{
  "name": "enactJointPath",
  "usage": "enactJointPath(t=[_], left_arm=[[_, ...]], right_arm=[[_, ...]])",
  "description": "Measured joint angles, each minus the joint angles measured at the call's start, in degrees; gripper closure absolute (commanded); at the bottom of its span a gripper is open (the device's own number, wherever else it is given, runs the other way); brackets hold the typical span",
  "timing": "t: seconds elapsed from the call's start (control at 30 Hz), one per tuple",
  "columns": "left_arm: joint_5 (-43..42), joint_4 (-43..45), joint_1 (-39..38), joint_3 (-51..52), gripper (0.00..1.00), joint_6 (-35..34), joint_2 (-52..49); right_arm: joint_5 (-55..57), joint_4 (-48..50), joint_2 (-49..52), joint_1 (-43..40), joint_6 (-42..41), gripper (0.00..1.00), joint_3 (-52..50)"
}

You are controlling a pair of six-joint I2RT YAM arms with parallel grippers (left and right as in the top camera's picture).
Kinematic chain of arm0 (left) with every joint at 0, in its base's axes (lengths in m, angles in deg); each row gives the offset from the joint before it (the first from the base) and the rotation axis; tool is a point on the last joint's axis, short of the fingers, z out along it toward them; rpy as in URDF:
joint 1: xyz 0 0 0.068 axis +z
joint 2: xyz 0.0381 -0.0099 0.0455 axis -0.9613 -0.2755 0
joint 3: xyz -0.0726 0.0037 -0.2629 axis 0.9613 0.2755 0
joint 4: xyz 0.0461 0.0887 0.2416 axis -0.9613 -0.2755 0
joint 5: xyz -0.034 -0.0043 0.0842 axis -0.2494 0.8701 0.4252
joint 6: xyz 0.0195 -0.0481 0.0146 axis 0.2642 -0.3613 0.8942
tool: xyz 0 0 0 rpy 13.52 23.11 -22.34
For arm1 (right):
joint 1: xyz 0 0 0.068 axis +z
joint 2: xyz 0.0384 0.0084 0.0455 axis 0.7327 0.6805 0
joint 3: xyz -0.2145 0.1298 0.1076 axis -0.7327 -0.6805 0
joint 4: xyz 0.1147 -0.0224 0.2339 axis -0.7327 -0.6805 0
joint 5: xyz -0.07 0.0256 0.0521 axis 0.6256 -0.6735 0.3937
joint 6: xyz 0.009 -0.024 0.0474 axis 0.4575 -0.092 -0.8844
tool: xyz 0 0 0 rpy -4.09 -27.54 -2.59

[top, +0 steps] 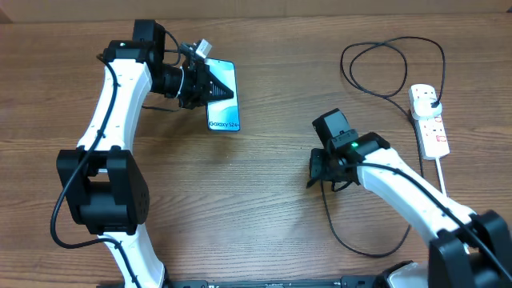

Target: Plug charger to phone and switch on socket

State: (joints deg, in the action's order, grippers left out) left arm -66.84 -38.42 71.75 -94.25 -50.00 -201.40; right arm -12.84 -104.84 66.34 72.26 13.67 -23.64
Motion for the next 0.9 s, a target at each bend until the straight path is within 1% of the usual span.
enactJointPath(t=[0.1, 0.13, 0.2, 0.3, 0.4, 0.47, 0.57, 0.63, 0.77, 0.8, 0.83, 0.9], left_arm=[[0.15, -0.02, 0.00, 0.00, 0.96, 0.00, 0.00], [0.15, 0.00, 0.00, 0.00, 0.96, 0.00, 0.00], [0.15, 0.00, 0.00, 0.00, 0.96, 0.00, 0.00], [0.17, 0.00, 0.00, 0.00, 0.96, 0.00, 0.00], [0.17, 0.00, 0.00, 0.00, 0.96, 0.00, 0.00], [0.15, 0.00, 0.00, 0.00, 0.96, 0.00, 0.00], [0.17, 0.00, 0.00, 0.00, 0.96, 0.00, 0.00], [0.17, -0.02, 0.00, 0.00, 0.96, 0.00, 0.00], [0.17, -0.09, 0.00, 0.00, 0.96, 0.00, 0.00], [0.17, -0.09, 0.00, 0.00, 0.96, 0.00, 0.00], [0.17, -0.11, 0.00, 0.00, 0.96, 0.00, 0.00], [0.17, -0.13, 0.00, 0.00, 0.96, 0.00, 0.00]], right_arm=[[1.53, 0.96, 3.02, 0.00, -0.13, 0.96, 0.00], [1.84, 0.94, 4.04, 0.00, -0.15, 0.94, 0.00], [1.99, 0.90, 5.38, 0.00, -0.37, 0.87, 0.00], [1.92, 0.72, 6.54, 0.02, -0.35, 0.83, 0.00], [1.88, 0.44, 7.26, 0.00, -0.37, 0.80, 0.00], [1.79, 0.35, 7.54, 0.00, -0.44, 0.75, 0.00], [1.64, -0.42, 7.61, 0.02, -0.39, 0.73, 0.00], [1.25, -0.96, 7.61, 0.00, -0.39, 0.70, 0.00], [-0.61, -1.38, 7.61, 0.00, -0.37, 0.70, 0.00], [-1.09, -1.53, 7.61, 0.00, -0.39, 0.68, 0.00], [-1.38, -1.73, 7.61, 0.02, -0.44, 0.66, 0.00], [-1.86, -1.90, 7.61, 0.00, -0.79, 0.55, 0.00]])
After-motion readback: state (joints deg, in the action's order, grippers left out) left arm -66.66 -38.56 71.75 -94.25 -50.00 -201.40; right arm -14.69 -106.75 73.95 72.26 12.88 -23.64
